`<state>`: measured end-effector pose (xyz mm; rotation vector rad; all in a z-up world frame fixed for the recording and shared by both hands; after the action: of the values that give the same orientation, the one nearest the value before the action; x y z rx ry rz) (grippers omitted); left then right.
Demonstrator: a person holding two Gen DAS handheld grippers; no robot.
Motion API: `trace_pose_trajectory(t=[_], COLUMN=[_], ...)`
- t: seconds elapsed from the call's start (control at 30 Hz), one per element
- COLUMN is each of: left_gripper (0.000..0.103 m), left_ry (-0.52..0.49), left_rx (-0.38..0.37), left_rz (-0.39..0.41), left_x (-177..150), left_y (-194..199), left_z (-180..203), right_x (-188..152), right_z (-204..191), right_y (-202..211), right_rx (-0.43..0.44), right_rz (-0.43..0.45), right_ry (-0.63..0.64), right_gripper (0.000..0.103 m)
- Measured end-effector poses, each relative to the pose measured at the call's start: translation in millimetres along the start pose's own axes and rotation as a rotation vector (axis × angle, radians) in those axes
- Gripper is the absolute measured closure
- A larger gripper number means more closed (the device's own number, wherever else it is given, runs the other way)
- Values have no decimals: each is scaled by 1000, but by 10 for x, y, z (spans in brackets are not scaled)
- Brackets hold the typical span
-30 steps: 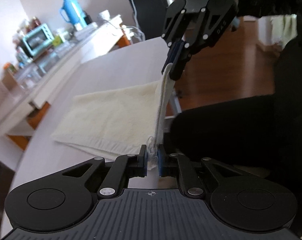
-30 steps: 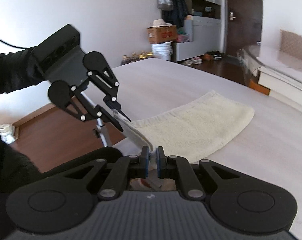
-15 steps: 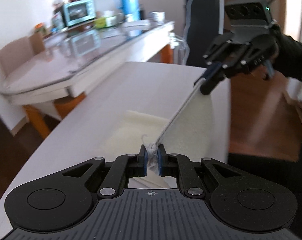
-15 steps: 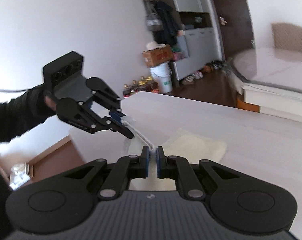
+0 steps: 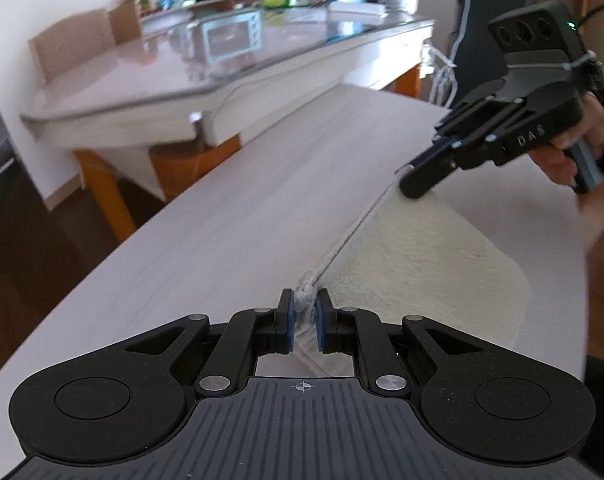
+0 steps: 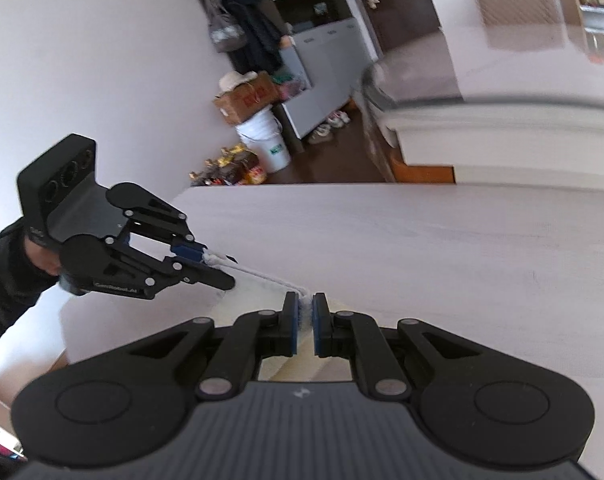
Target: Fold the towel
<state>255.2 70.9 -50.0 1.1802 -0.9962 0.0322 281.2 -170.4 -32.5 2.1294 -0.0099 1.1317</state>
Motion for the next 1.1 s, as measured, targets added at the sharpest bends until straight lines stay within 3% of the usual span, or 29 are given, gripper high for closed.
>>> trace_pose_trajectory(t=[0.07, 0.13, 0.17, 0.27, 0.63, 0.77, 0.9, 1.1], left_gripper=[86, 84, 81, 60, 52, 52, 52, 52], left_ry=[17, 27, 26, 41, 41, 14, -38, -67], left_rx=[0, 12, 18, 44, 103, 53, -23, -36], left_rz=[11, 18, 21, 26, 99, 120, 108, 68], left_x=[-7, -3, -5, -29, 51, 175, 284, 317], left_y=[-24, -24, -20, 32, 381, 379, 197, -23], left_z=[-44, -78, -87, -131, -31, 154, 443, 595], right_x=[-38, -64, -73, -75, -326, -584, -758, -751], right_z=[44, 71, 74, 102, -129, -289, -351, -488], right_y=[-112, -136, -119, -7, 600, 648, 584, 481], right_rx=[-53, -70, -72, -73, -76, -57, -66, -70], right_rz=[-24, -18, -13, 34, 155, 118, 77, 56], right_ry=[17, 15, 10, -27, -102, -97, -76, 37], right_gripper=[93, 85, 78, 77, 78, 88, 88, 87])
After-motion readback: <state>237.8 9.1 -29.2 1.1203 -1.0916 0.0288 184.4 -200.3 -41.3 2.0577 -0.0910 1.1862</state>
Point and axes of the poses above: each gripper's, at about its wrist camera, not at the fingertips, and y roughly against the way its jaws point, z to its right, x to its top, the point moved 5 cm from there along -y, roughly the way its jaws point, and after that the axes turned 5 degrees about -x, right-handed, at the moved point
